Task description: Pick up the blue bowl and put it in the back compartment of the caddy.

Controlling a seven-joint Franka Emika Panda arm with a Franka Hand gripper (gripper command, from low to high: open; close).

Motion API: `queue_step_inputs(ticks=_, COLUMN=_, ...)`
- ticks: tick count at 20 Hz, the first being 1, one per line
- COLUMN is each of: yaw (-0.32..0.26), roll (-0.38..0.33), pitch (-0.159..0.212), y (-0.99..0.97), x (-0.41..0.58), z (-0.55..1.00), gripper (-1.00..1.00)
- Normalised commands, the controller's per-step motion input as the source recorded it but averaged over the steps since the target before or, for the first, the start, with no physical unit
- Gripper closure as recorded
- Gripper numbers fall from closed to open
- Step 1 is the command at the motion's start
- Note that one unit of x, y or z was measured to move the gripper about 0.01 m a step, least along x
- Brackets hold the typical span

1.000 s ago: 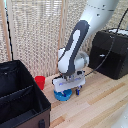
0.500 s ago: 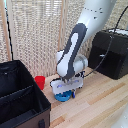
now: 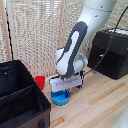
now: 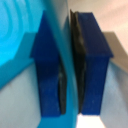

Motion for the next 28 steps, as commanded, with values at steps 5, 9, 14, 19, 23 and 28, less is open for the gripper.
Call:
queue_step_inputs(ticks=5, yaw=0.037, roll=0.063, pitch=0.049, y=0.06, x=0.268, z=0.96, gripper=1.00)
queue_step_inputs(ticks=9, yaw=0.033, roll=0.050, pitch=0.015, y=0.03, x=0.383, z=1.00, gripper=1.00)
queue_step_inputs(ticks=14, yaw=0.019, roll=0.057, pitch=0.002, y=0.05, x=0.390, z=0.99, gripper=1.00)
queue_step_inputs(ticks=19, yaw=0.000, roll=0.092, pitch=0.002, y=0.25, x=0.351, z=0.88, gripper=1.00)
queue_step_inputs(ticks=23, yaw=0.000, roll=0.098, pitch=0.047, y=0.65, x=0.457, z=0.78, gripper=1.00)
queue_step_inputs(ticks=28, yaw=-0.014, roll=0.005, pitch=0.012, y=0.83, x=0.527, z=0.54, gripper=1.00)
